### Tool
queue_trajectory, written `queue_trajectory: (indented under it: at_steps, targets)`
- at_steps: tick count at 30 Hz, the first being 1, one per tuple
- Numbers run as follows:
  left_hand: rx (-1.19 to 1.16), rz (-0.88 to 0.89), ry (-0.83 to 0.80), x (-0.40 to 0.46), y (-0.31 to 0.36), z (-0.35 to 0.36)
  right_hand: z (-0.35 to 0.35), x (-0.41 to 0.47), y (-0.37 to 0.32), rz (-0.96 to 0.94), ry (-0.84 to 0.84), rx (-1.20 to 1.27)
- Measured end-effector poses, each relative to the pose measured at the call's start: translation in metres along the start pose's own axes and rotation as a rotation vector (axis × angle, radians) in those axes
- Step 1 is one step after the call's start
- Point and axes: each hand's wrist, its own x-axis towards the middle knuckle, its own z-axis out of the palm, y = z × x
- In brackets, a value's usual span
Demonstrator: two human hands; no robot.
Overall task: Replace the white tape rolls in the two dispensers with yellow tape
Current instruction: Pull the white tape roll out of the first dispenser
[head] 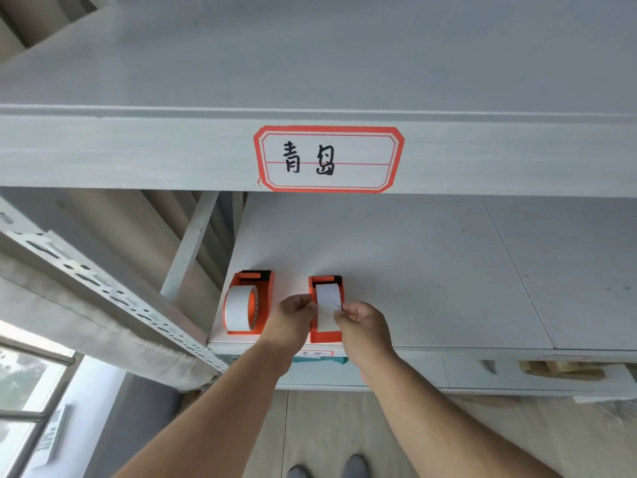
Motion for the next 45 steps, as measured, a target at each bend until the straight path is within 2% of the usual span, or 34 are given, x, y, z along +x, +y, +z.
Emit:
queue_trajectory:
  at_steps: [8, 12, 22, 34, 37, 40, 43, 45]
  targets:
    - [-0.079, 0.003, 0.014, 0.0, 0.006, -0.002, -0.021, -0.004, -0.007, -0.037, 0.062, 0.015]
    - [-0.035, 0.0, 0.003, 0.003, 0.002, -0.002, -0.034, -0.003, -0.01, -0.057, 0.111, 0.05]
    - [0.113, 0.019, 0.065, 0.006, -0.014, -0.001, -0.037, -0.006, -0.002, 0.035, 0.091, 0.175]
    - [0.107, 0.012, 0.024, 0.003, -0.014, -0.003, -0.036, -0.014, -0.002, 0.068, 0.109, 0.217]
    - [0.169, 0.096, 0.104, -0.011, -0.004, -0.006, -0.041, -0.018, -0.004, 0.052, 0.119, 0.252]
    - [0.141, 0.259, 0.19, -0.031, 0.016, -0.004, -0.047, -0.024, -0.008, 0.023, 0.127, 0.304]
    - [0.124, 0.374, 0.024, -0.053, 0.047, 0.016, -0.06, -0.034, -0.013, -0.008, 0.15, 0.367]
    - [0.116, 0.369, -0.148, -0.064, 0.061, 0.037, -0.073, -0.045, -0.017, -0.018, 0.168, 0.449]
